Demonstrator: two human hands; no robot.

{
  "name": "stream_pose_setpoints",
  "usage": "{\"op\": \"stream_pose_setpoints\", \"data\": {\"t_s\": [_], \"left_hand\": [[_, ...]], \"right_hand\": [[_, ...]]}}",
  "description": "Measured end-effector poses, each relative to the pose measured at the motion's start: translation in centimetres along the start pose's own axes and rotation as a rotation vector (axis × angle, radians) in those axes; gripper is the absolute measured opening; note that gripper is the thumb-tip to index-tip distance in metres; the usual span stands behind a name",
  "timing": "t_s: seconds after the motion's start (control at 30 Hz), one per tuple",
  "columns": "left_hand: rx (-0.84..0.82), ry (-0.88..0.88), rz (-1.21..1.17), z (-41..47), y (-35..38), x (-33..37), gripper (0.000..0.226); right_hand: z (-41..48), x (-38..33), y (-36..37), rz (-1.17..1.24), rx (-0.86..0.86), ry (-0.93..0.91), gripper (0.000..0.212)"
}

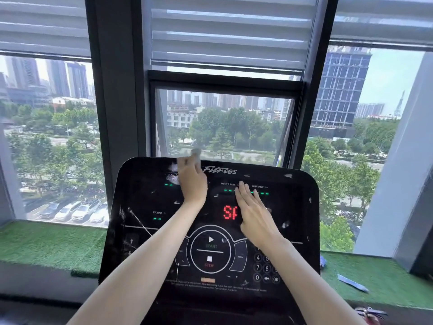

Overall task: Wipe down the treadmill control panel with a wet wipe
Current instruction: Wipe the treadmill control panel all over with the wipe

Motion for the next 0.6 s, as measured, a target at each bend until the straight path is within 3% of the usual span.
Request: {"op": "stream_pose_setpoints", "data": {"t_s": [0.07, 0.1, 0.13, 0.2, 0.23, 0.27, 0.37, 0.4, 0.43, 0.53, 0.6], "left_hand": [[-0.291, 0.203, 0.063, -1.3, 2.3, 1.0, 0.031], [-0.339, 0.227, 0.067, -1.4, 2.4, 1.0, 0.03], [-0.289, 0.193, 0.051, -0.8, 2.0, 0.7, 0.028], [0.021, -0.001, -0.022, 0.2, -0.3, -0.5, 0.027], [0.1, -0.053, -0.037, 0.0, -0.8, -0.6, 0.028], [0.061, -0.026, -0.025, -0.4, -0.4, 0.0, 0.03], [-0.346, 0.254, 0.04, -2.6, 2.9, 1.5, 0.031], [-0.386, 0.267, 0.033, -2.6, 3.0, 1.5, 0.031], [-0.338, 0.222, 0.016, -2.0, 2.6, 1.0, 0.029], [0.022, -0.012, -0.061, -1.2, 0.2, -0.2, 0.027], [-0.116, 0.091, -0.009, -1.9, 1.7, 1.0, 0.032]], "right_hand": [[-0.1, 0.0, 0.0, -0.002, -0.005, 0.001, 0.085], [-0.1, 0.0, 0.0, -0.006, -0.006, 0.001, 0.085], [-0.1, 0.0, 0.0, -0.01, -0.004, 0.002, 0.085], [-0.1, -0.1, 0.0, -0.015, 0.002, 0.005, 0.085], [0.0, -0.2, 0.2, -0.017, 0.002, 0.009, 0.085], [0.0, -0.2, 0.4, -0.021, 0.001, 0.012, 0.086], [0.0, -0.1, 0.5, -0.015, 0.002, 0.004, 0.086], [0.0, 0.0, 0.4, -0.007, 0.007, 0.004, 0.086], [0.0, 0.0, 0.3, -0.002, 0.013, 0.004, 0.085], [-0.1, -0.1, 0.1, 0.011, 0.021, 0.007, 0.084], [-0.1, -0.2, 0.2, 0.014, 0.033, 0.012, 0.084]]}}
Point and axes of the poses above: each hand's wrist, its own z-axis towards the middle knuckle, its own y-axis out of the palm, x = y × z, the point moved 6 cm from there along z, towards the middle knuckle, and after that the axes turned 11 degrees about -z, right-handed, at the moved point
